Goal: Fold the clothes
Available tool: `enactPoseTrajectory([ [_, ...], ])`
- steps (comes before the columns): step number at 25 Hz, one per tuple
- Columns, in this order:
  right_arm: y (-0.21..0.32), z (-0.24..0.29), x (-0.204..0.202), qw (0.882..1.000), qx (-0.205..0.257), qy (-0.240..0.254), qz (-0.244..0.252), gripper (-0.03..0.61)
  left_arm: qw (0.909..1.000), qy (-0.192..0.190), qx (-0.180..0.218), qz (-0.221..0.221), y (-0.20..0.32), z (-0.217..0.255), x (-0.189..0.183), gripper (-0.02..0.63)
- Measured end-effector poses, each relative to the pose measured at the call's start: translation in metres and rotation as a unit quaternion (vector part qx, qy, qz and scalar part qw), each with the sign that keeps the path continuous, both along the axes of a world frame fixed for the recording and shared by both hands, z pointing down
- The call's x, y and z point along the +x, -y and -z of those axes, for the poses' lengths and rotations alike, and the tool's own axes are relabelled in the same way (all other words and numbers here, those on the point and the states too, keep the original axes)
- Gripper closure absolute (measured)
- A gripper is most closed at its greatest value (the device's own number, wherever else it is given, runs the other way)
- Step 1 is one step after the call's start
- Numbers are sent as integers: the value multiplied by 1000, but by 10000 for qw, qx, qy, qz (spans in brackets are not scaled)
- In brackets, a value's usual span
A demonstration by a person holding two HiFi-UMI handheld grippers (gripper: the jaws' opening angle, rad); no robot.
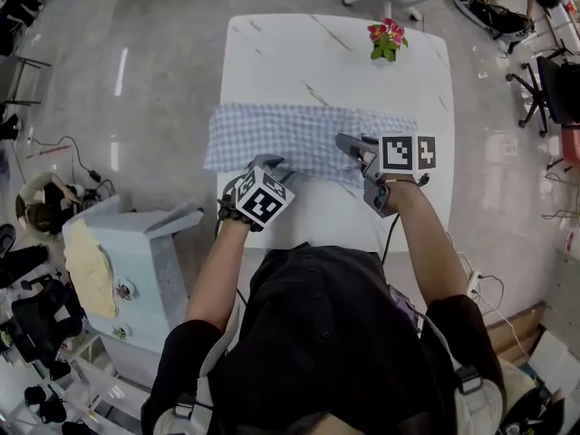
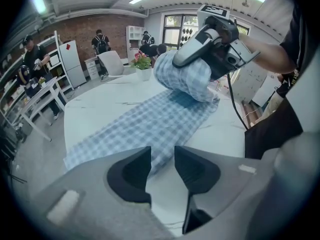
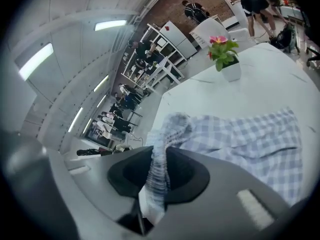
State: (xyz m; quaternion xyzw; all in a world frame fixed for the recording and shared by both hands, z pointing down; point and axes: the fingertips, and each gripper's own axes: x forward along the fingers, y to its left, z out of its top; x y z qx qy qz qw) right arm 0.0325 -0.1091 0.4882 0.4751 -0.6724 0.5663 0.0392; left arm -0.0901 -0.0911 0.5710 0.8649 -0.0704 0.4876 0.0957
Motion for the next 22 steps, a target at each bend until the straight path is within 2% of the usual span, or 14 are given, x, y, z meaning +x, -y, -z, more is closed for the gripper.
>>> enactPoseTrajectory([
  [9, 28, -63, -34, 9969, -574, -497, 224, 490, 9997, 53, -178, 185, 10, -8, -42, 456],
  [11, 32, -74, -41, 9964, -636, -512, 242, 453, 9995, 73, -213, 224, 12, -10, -50, 457],
  [14, 40, -78, -62, 9966, -603, -374, 426, 349, 9992, 68, -257, 301, 18, -13, -58, 457],
  [15, 43, -77, -70, 9966, -576, -322, 497, 336, 9991, 64, -271, 330, 19, -13, -61, 457],
  [22, 55, -71, -97, 9961, -457, -200, 728, 331, 9979, 26, -343, 553, 26, -17, -78, 457],
])
